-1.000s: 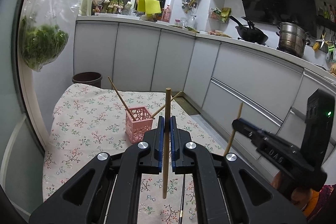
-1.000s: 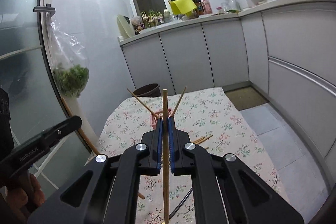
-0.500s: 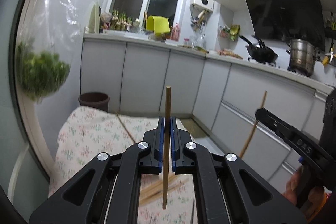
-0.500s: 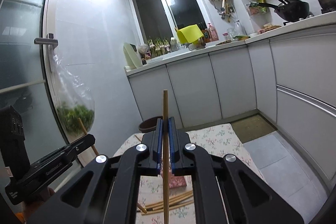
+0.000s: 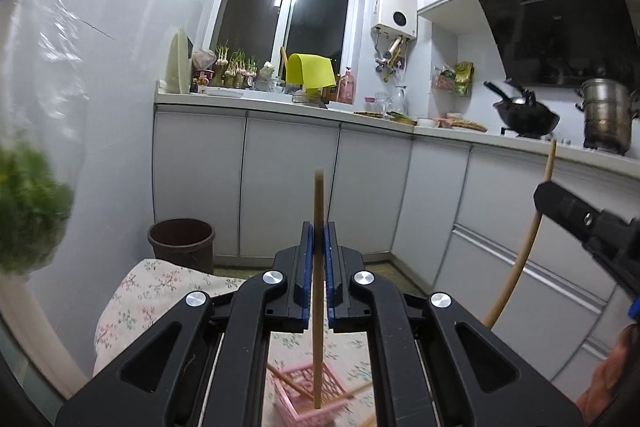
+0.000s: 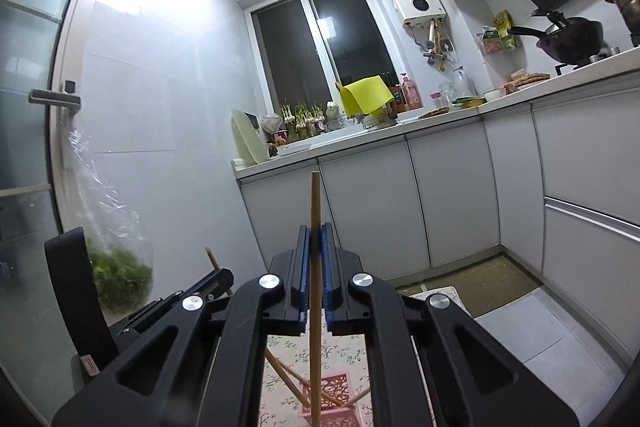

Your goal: Organize utensils

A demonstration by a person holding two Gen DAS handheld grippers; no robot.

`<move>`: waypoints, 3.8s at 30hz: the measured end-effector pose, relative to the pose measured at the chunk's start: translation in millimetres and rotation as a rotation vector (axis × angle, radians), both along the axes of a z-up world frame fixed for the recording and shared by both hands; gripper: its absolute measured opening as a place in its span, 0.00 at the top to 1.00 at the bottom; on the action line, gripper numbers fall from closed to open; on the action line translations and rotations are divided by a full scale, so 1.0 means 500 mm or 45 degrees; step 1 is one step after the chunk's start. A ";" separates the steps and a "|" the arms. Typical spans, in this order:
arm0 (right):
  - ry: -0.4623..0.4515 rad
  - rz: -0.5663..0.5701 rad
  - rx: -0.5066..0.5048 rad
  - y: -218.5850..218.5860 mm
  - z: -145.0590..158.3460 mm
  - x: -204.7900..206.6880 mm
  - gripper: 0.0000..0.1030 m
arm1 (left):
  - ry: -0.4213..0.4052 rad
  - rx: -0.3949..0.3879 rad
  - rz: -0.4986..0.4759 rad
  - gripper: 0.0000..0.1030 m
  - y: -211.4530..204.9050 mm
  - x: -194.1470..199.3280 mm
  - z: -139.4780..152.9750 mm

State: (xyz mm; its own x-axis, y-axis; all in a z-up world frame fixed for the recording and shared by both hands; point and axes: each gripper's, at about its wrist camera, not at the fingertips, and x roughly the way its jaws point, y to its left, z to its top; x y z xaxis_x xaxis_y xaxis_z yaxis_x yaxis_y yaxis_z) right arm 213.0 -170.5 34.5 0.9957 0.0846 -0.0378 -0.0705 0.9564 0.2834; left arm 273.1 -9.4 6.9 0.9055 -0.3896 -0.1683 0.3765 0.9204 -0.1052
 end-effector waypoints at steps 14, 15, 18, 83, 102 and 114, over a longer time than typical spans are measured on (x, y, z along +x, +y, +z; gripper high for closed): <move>0.033 -0.016 -0.054 0.053 -0.060 0.118 0.94 | -0.060 -0.222 0.059 0.85 0.137 -0.026 -0.008; 0.028 -0.019 -0.064 0.062 -0.062 0.122 0.94 | -0.067 -0.240 0.062 0.85 0.150 -0.035 -0.001; 0.015 -0.039 -0.110 0.087 -0.076 0.140 0.94 | -0.082 -0.239 0.072 0.85 0.177 -0.057 0.003; 0.575 -0.565 -0.050 -0.052 -0.154 -0.242 0.06 | 0.317 0.179 0.124 0.07 0.049 -0.289 -0.075; 0.877 -0.597 0.272 -0.201 -0.268 -0.231 0.06 | 0.778 0.797 -0.537 0.07 -0.111 -0.180 -0.247; 1.007 -0.588 0.419 -0.267 -0.325 -0.206 0.06 | 0.919 1.167 -0.917 0.39 -0.246 -0.098 -0.381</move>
State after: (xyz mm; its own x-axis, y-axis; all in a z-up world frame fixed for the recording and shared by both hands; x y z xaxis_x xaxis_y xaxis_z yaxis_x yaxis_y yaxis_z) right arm 109.9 -304.1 -128.0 0.6310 -0.1819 -0.7542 0.6171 0.7069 0.3457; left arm 223.9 -132.4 -183.5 0.1539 -0.2268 -0.9617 0.9185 0.3916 0.0546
